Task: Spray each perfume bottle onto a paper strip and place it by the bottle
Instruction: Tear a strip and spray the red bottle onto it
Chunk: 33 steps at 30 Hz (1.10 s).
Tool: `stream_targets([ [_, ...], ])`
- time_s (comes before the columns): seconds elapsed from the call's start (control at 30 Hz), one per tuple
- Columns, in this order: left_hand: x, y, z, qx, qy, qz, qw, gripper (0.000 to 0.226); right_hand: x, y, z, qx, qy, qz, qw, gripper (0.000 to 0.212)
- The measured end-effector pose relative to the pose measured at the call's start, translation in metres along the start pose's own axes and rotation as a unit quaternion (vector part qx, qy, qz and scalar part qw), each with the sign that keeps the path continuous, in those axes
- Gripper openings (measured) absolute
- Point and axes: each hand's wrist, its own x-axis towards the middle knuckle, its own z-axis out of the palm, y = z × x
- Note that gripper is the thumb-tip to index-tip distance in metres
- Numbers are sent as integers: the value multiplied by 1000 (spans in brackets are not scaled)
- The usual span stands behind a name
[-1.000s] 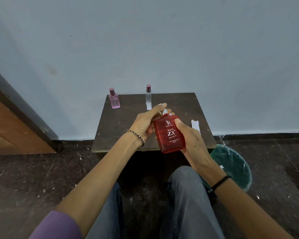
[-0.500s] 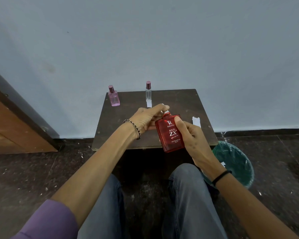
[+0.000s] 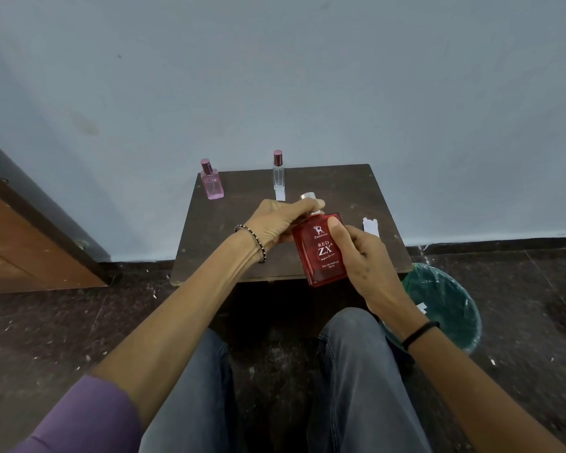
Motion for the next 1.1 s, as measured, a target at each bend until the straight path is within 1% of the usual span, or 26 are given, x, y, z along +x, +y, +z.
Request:
stream_targets([
  [0.17,4,0,2,-26,-5,-13,1000,49,5,2,0,73,-10,44,996,44],
  [0.23,7,-1,4,-43,1,-8,999,52,8,0,-2,112,-11,57,992,40],
  [0.3,12,-2,5,-57,28,-4,998,53,14,0,-3,135,-9,72,988,40],
  [0.43,26,-7,4,-82,57,-26,995,52,28,2,-6,132,-19,99,986,43],
  [0.47,30,-9,3,-90,64,-28,994,47,31,2,-7,125,-29,96,987,41],
  [0.53,38,-11,3,-98,74,-30,992,31,38,2,-10,109,-41,88,989,37],
  [0.6,47,-13,4,-100,68,-29,992,15,48,5,-13,87,-36,77,992,36],
  [0.67,58,-17,4,-107,57,-36,992,5,59,9,-15,60,-23,66,996,36],
  [0.8,82,-25,-1,-114,52,-44,991,16,86,17,-22,31,0,56,998,33],
  [0.87,91,-28,-3,-108,47,-41,992,17,100,20,-27,19,3,49,999,36],
  [0.97,103,-29,-5,-102,30,-37,994,18,124,21,-32,3,10,35,999,35],
  [1.1,121,-29,-6,-83,27,-26,996,34,154,18,-34,-12,18,14,1000,40],
])
